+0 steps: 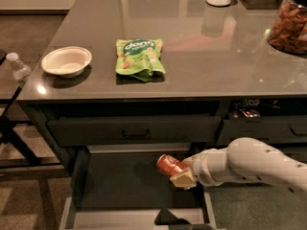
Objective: Pick coke can from middle drawer and place on counter
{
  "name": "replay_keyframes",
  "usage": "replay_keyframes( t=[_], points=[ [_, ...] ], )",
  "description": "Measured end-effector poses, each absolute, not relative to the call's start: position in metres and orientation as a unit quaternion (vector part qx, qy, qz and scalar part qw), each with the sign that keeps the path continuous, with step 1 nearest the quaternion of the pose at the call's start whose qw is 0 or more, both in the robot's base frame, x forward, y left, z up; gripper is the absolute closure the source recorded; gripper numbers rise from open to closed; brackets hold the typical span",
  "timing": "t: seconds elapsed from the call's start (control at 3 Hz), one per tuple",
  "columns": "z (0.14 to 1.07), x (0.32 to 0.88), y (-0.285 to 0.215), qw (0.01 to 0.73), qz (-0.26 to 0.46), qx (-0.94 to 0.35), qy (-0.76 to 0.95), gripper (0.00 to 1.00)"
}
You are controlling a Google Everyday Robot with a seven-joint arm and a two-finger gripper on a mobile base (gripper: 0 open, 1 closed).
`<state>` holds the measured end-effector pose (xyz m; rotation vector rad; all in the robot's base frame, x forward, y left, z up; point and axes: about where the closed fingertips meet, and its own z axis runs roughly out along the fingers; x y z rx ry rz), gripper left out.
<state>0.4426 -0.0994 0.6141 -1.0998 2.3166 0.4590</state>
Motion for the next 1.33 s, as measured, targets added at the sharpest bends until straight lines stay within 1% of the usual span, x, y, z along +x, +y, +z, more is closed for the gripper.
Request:
replay_keyframes(
  t=[0.33, 0.67, 1.0, 1.33],
  points=[
    [0.667, 0.449, -0.122, 0.302, 0.138, -0.385, 0.861, 1.00],
    [0.667, 0.449, -0.122, 0.302, 0.138, -0.385, 0.861, 1.00],
    [0.689, 0.460, -0.130, 0.315, 0.131, -0.382, 0.859, 1.00],
    [0.724, 0.468, -0.148, 0.337, 0.113, -0.375, 0.856, 1.00]
  ],
)
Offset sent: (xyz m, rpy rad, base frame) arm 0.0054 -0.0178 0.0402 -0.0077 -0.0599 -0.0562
